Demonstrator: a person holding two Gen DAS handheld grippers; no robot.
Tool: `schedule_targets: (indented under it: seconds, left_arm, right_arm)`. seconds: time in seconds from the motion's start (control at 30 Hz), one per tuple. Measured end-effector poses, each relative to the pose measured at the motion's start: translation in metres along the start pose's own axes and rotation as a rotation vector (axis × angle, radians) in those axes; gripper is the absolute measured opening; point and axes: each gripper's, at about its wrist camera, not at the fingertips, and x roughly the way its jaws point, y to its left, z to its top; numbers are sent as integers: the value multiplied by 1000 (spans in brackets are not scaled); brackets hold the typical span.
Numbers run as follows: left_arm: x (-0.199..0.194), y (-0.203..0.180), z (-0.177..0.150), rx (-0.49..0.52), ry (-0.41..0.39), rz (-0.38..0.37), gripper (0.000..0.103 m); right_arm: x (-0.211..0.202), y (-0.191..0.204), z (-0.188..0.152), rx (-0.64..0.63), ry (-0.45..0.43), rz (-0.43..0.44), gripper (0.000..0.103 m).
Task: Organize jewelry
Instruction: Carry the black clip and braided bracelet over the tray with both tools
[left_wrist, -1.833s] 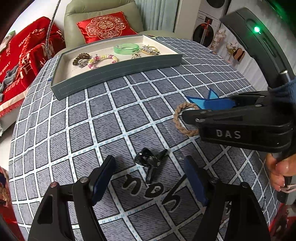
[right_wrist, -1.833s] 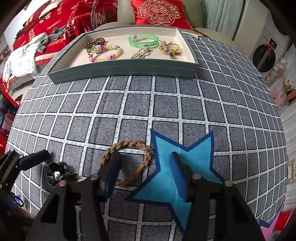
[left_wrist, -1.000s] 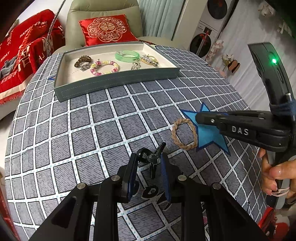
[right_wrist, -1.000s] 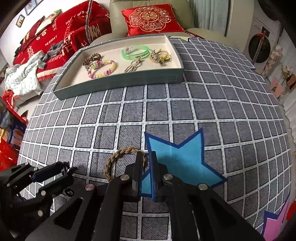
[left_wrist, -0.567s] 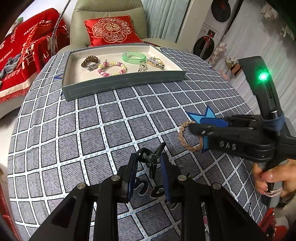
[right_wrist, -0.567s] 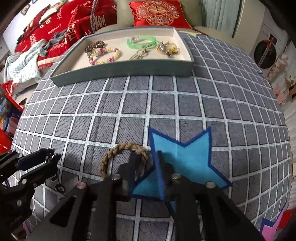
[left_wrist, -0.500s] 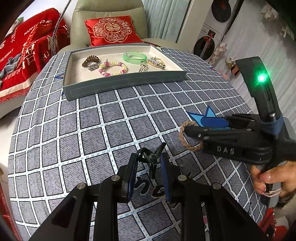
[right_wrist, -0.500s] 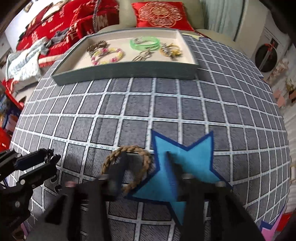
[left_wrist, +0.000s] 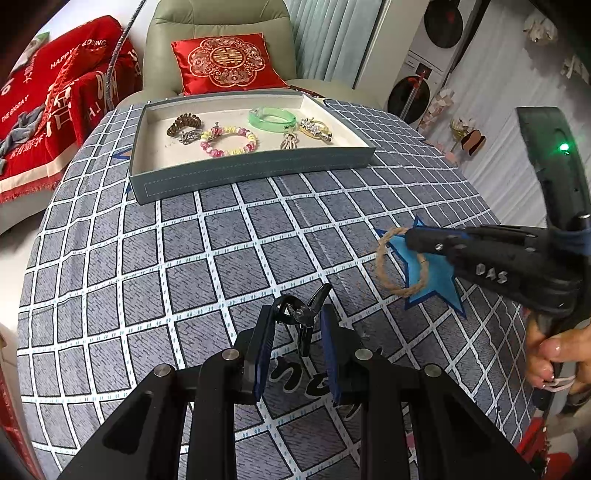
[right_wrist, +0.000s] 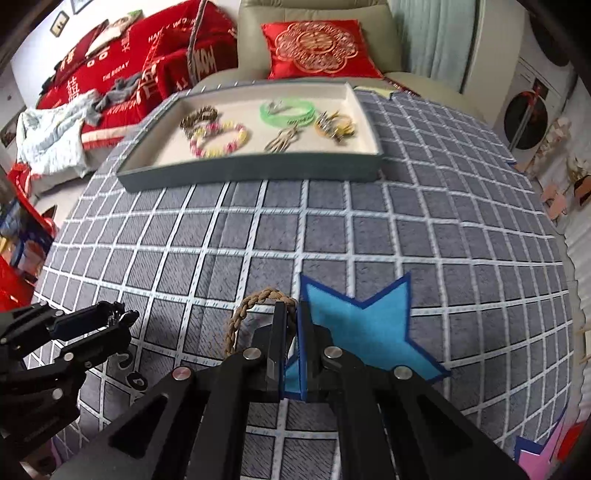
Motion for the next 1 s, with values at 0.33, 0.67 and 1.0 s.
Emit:
schedule_targets:
  seconds: [0.33,0.67,1.0]
  left_arm:
    - [-10,1,12,0,-31,-3,40]
    - [-20,13,59,-11,-95,3,40]
    - [-6,35,122,-32,-153,65,40]
  right_arm:
    - [-25,-10,11,32,-47,21,5]
    - [-44,-15,45,51,-104,50,5]
    - [-27,-19,106,88,-122,92,5]
